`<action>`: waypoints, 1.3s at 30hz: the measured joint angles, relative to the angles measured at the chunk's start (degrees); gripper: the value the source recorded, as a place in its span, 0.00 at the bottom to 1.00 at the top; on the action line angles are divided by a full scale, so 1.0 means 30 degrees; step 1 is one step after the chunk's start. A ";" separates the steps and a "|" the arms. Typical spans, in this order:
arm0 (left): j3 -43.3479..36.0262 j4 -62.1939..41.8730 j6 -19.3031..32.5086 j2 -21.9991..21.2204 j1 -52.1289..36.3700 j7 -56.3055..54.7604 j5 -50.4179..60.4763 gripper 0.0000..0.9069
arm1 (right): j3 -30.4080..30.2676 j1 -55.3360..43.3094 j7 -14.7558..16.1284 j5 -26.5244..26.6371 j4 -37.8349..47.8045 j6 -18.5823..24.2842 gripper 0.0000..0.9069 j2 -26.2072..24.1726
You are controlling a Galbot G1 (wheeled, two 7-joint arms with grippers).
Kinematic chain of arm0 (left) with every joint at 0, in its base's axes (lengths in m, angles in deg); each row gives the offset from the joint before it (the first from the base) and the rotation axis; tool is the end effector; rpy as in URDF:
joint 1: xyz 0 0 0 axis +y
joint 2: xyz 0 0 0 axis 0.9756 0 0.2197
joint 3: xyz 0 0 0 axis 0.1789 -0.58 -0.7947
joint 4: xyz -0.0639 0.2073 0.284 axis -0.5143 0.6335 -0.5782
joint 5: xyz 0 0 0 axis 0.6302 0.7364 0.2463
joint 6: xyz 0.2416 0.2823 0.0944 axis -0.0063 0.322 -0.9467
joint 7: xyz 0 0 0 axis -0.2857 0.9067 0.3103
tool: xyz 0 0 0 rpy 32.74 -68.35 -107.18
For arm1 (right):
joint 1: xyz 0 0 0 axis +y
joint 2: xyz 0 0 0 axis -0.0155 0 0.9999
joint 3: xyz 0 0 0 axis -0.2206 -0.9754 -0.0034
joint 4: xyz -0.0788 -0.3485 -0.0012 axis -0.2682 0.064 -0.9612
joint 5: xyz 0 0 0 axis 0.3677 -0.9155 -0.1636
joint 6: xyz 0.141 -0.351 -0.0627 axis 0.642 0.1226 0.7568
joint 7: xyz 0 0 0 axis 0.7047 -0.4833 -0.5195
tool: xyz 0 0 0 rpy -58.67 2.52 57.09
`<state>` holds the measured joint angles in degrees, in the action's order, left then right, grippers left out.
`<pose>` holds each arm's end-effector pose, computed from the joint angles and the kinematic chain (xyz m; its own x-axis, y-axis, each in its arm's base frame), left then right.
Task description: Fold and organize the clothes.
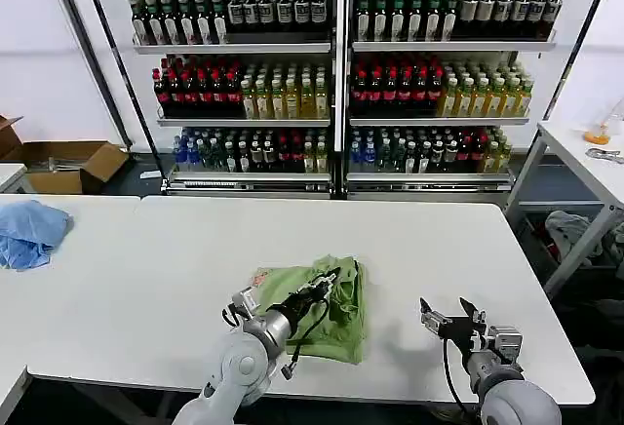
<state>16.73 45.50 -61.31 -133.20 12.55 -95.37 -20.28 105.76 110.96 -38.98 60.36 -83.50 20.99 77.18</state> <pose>0.3438 -0.0864 -0.2809 -0.7662 0.5782 0.2805 0.2338 0.6574 -0.7163 0.2607 -0.0677 -0.2619 -0.8966 -0.0468 0.4404 -0.0210 0.9978 0.0632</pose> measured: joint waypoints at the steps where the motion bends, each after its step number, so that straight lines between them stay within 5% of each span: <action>1: -0.0012 0.0094 -0.0010 0.0011 0.0003 0.0065 0.0080 1.00 | -0.0043 -0.0041 -0.0007 -0.0006 0.0010 -0.0001 1.00 0.0009; 18: 0.2856 0.1147 0.0816 0.2047 0.1901 0.0095 0.4475 1.00 | -0.0658 -0.0347 -0.0003 -0.0212 0.0169 0.0025 1.00 0.0113; 32: 0.2795 -0.0602 0.0890 0.2015 0.2570 0.0291 0.8883 0.99 | -0.0573 -0.0288 -0.0013 -0.0215 0.0064 0.0027 1.00 0.0065; 33: 0.2713 -0.0662 0.0878 0.1987 0.2621 0.0298 0.9065 0.56 | -0.0565 -0.0296 -0.0014 -0.0214 0.0064 0.0027 1.00 0.0080; 36: 0.2504 -0.0715 0.0894 0.1920 0.2783 0.0314 0.9499 0.07 | -0.0569 -0.0330 -0.0012 -0.0213 0.0069 0.0029 1.00 0.0127; 39: 0.2335 -0.0697 0.0977 0.1862 0.2952 0.0399 0.9764 0.03 | -0.0608 -0.0386 -0.0013 -0.0213 0.0112 0.0029 1.00 0.0141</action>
<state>23.73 43.41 -58.37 -127.61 21.40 -94.17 9.01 103.94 109.80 -39.01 59.72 -83.16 21.07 77.60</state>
